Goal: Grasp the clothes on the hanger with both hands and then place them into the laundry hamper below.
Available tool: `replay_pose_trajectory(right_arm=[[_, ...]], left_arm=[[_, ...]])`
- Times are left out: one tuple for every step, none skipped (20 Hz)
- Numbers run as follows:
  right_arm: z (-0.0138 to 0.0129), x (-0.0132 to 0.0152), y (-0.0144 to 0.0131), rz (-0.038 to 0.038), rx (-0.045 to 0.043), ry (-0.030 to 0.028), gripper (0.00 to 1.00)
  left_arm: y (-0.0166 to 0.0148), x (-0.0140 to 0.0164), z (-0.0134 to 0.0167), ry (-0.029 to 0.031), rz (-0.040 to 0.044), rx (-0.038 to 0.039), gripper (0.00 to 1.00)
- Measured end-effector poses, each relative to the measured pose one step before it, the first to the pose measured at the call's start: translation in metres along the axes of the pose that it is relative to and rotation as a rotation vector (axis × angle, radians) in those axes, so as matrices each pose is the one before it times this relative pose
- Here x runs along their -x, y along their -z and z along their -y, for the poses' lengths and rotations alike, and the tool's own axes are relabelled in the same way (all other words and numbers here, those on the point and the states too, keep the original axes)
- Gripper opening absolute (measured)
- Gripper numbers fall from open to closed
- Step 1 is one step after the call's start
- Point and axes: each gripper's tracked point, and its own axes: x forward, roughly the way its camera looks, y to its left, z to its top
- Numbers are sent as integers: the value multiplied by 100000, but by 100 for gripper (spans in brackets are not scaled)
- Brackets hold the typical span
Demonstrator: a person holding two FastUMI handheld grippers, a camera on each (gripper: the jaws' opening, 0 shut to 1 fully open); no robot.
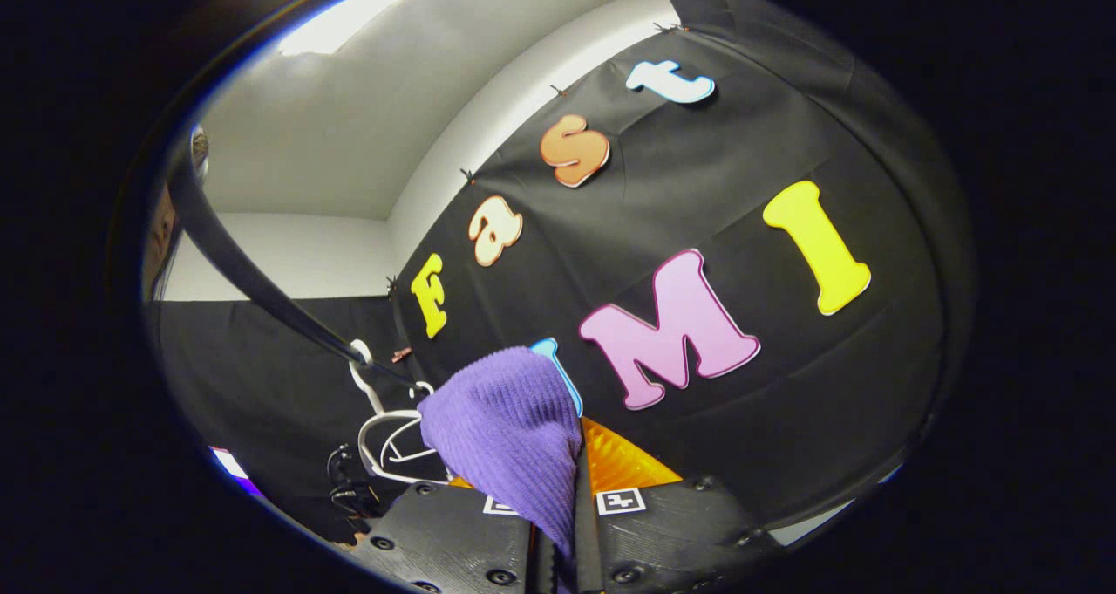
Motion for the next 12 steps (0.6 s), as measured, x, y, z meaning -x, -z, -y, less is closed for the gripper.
replay_pose_trajectory(right_arm=[[684,-86,298,417,-403,1799,17],[898,-287,250,-116,-54,2600,17],[1136,-207,1,540,103,3586,17],[1393,-213,-61,737,31,3965,18],[1752,-335,115,656,636,5461,18],[1963,-206,298,-349,599,5190,18],[1388,-55,490,-861,63,4631,18],[1123,108,778,-1471,697,3372,18],[756,209,1202,-3039,1682,2418,18],[509,227,1949,-4338,2597,1769,18],[275,303,1727,-4761,2662,1326,18],[8,308,1958,-4855,1968,536,18]], left_arm=[[546,238,1599,3055,-1386,-1616,11],[638,181,1272,2112,-1445,-2013,11],[451,175,1360,2605,-1107,-1484,11],[487,184,1270,2772,-1148,-155,11],[795,87,1192,2327,-1898,423,11],[735,259,1049,2286,-1642,119,11],[412,288,773,1434,-1172,-325,11],[575,108,669,1056,-1268,-730,11],[521,174,448,777,-1523,-681,11],[894,105,272,527,-1725,-374,11],[608,269,198,436,-1511,-496,11],[753,239,267,557,-1793,-428,11]])
